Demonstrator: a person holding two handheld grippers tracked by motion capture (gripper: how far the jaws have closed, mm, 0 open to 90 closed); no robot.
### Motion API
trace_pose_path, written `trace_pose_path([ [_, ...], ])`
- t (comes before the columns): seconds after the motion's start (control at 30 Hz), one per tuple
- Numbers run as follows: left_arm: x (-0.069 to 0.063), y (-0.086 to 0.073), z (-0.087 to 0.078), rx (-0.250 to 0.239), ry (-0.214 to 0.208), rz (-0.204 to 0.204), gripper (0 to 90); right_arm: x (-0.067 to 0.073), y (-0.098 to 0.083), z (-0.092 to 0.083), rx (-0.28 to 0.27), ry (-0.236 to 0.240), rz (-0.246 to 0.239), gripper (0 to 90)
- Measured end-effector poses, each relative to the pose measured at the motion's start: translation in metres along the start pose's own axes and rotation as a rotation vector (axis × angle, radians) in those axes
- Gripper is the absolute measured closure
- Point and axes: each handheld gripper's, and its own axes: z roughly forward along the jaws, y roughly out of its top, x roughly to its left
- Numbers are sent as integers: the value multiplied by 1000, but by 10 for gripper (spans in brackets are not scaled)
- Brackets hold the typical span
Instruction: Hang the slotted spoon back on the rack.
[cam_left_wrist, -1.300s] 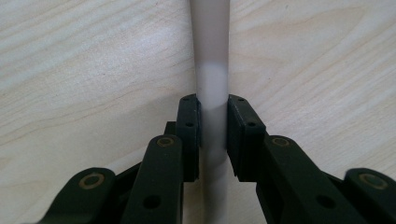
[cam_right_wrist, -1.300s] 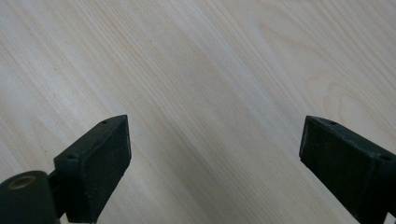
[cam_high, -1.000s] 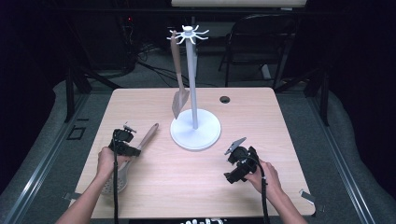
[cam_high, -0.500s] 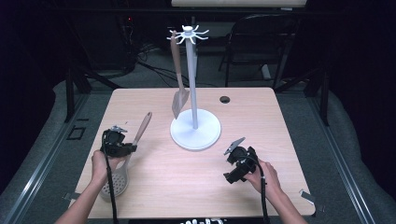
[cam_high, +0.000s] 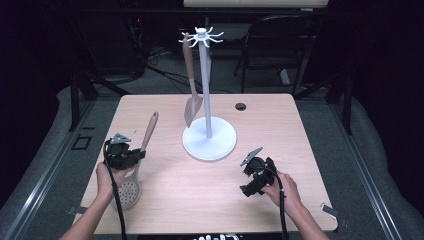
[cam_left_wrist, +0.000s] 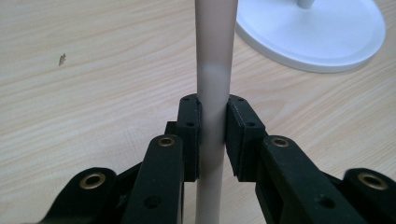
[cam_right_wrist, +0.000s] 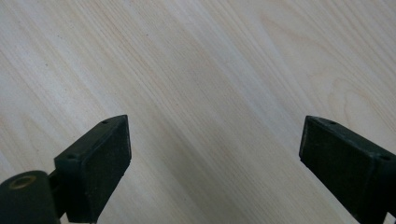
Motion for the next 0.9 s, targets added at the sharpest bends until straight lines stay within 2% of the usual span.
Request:
trace_pose_path([
  [0.17, 0, -1, -7, -46, -3, 8, 768, 0, 0, 2, 1, 2, 2, 86],
  [0.33, -2, -2, -13, -73, 18, 19, 768, 1, 0, 3, 3, 3, 1, 86],
  [0.57, -5, 0, -21, -136, 23, 10, 769, -1, -2, 6, -10, 24, 12, 88],
  [0.9, -26, 3, -36, -252, 48, 81, 770, 0, 0, 6, 15, 11, 2, 89],
])
